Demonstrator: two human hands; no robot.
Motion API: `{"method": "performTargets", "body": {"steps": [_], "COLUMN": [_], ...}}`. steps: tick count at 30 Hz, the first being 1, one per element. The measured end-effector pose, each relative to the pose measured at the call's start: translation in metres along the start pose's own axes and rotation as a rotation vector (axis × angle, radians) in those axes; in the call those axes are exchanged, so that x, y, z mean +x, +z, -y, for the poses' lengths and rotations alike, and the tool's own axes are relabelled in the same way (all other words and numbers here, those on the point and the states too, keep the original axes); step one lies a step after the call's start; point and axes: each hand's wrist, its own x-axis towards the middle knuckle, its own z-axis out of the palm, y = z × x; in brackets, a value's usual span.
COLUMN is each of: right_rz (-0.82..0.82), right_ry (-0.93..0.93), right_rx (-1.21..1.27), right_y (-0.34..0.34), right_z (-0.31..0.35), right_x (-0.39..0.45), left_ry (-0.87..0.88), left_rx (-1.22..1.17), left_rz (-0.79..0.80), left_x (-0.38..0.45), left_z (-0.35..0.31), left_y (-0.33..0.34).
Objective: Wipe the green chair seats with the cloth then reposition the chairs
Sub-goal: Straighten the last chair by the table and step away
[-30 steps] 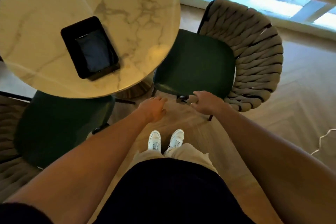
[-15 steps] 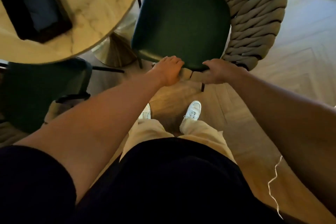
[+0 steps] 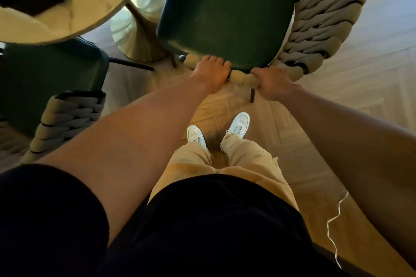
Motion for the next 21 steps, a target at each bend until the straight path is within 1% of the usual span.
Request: {"method": "performTargets", "body": {"steps": [9,15,21], "right_rz": [-0.018,0.009,0.024], "right_ry": [-0.053,-0.079,-0.065], "right_rx": [0.025,-0.033,-0.046], "right_y": [0.037,0.049,0.047], "right_z": [0.027,0.066,0.098], "right_x": [-0.017,-0.019,-0.004], "left_ry": [-0.018,-0.036,-0.056], "left_rx": [0.005,-0.007,0.014], "left_rz": [-0.014,-0.033,-0.049], "left_x": [-0.045,-0.071,-0.081], "left_z": [0.004,0.026,0.056], "left_y": [0.034,0.054,0.056]}}
